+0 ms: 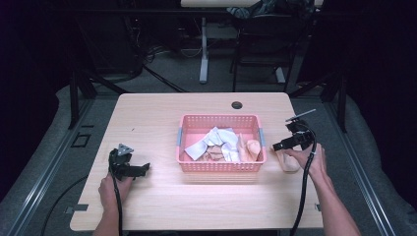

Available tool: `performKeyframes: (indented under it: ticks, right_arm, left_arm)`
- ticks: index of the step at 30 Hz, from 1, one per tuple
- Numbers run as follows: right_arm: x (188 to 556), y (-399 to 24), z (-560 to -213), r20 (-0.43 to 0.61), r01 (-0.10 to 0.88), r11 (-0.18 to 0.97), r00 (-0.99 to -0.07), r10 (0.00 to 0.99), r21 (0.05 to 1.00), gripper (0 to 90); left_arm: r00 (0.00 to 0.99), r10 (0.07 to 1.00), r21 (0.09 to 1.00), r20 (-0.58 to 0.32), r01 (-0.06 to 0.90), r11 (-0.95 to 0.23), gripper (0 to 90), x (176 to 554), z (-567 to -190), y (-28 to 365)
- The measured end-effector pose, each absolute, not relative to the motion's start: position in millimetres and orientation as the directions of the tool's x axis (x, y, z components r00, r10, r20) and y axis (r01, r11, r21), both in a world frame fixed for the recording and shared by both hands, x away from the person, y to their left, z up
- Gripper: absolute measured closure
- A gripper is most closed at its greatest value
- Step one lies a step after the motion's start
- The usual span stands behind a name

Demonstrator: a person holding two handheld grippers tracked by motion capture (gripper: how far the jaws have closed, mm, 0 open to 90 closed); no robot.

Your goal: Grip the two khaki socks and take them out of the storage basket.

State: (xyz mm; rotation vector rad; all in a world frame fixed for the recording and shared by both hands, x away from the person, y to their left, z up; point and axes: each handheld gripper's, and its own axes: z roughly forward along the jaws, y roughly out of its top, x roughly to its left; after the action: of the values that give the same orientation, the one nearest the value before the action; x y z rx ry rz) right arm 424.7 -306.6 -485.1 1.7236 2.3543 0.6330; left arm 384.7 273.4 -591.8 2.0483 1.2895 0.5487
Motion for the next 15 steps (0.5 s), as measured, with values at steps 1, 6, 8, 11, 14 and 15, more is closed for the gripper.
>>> performKeyframes:
  ticks: [1,6,8,11,14,15]
  right_arm:
    - [424.7,-306.6,-485.1,0.121,0.872,0.248,-0.325,0.938,0.422,20.0]
    - [424.0,-287.5,-462.8,0.118,0.844,0.291,-0.379,0.918,0.452,13.0]
    - [424.4,-281.3,-455.7,0.115,0.835,0.3,-0.391,0.913,0.461,12.0]
    - [426.0,-273.1,-447.6,0.123,0.827,0.307,-0.406,0.905,0.471,10.1]
    - [428.2,-264.7,-441.2,0.117,0.82,0.32,-0.419,0.9,0.475,4.9]
    - [429.2,-261.9,-439.4,0.116,0.815,0.326,-0.427,0.897,0.478,4.4]
  left_arm:
    - [0.429,0.903,0.712,0.008,0.632,-0.307,0.3,384.7,-591.8,273.4]
    - [0.429,0.903,0.711,0.008,0.632,-0.307,0.3,384.7,-591.8,273.4]
    - [0.429,0.903,0.711,0.008,0.632,-0.307,0.3,384.7,-591.8,273.5]
    - [0.429,0.903,0.711,0.008,0.632,-0.307,0.3,384.7,-591.8,273.5]
    - [0.429,0.903,0.711,0.009,0.632,-0.307,0.3,384.7,-591.8,273.4]
    - [0.43,0.903,0.712,0.009,0.631,-0.308,0.3,384.7,-591.8,273.4]
